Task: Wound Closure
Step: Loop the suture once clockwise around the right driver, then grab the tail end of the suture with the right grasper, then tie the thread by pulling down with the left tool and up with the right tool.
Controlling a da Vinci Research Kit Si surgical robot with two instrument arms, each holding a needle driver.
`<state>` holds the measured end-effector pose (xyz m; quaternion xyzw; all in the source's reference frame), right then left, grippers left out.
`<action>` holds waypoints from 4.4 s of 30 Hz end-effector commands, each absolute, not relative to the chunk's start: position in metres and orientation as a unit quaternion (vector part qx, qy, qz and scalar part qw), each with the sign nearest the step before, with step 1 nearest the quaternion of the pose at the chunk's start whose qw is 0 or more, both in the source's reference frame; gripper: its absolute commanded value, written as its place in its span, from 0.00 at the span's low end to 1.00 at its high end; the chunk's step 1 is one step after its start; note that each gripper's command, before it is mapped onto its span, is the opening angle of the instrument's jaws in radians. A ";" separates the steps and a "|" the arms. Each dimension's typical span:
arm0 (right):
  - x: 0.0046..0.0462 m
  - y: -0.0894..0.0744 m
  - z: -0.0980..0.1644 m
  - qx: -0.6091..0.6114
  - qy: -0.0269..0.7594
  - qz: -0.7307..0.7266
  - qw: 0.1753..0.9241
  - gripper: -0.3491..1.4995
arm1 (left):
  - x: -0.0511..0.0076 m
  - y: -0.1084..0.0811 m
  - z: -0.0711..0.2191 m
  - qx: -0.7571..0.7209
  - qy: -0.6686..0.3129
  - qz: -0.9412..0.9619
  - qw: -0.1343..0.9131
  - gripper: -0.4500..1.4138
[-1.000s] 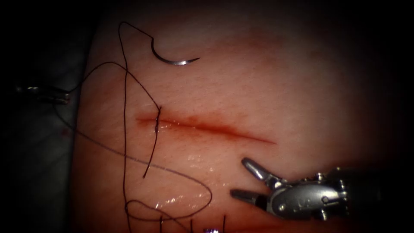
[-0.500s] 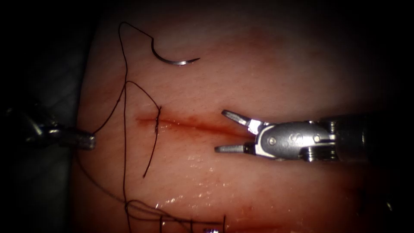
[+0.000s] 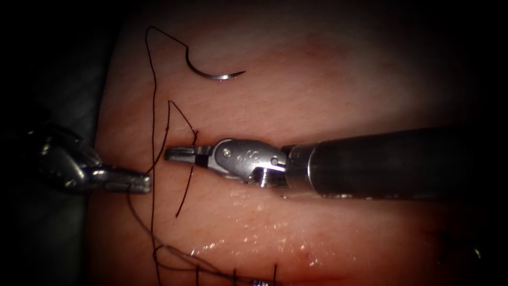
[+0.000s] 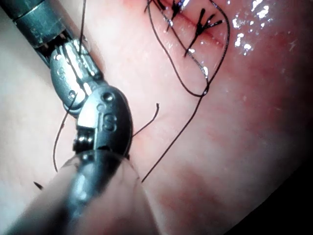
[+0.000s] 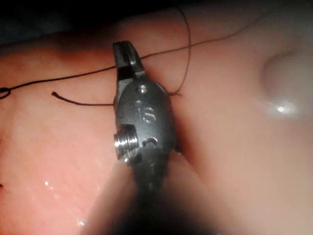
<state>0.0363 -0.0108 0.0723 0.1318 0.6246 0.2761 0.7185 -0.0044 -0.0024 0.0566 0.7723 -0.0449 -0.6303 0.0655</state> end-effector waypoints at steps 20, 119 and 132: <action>0.0390 -0.006 0.070 0.212 0.742 0.304 0.559 0.00 | -0.0038 -0.002 0.067 0.761 0.016 -0.648 0.003 0.00; 0.0366 -0.004 0.075 0.327 0.576 -0.053 0.747 0.00 | -0.0047 -0.015 0.064 0.718 0.120 -0.684 0.032 0.00; 0.0357 -0.001 0.077 0.320 0.570 -0.037 0.756 0.00 | -0.0039 -0.020 0.063 0.711 0.215 -0.665 0.074 0.00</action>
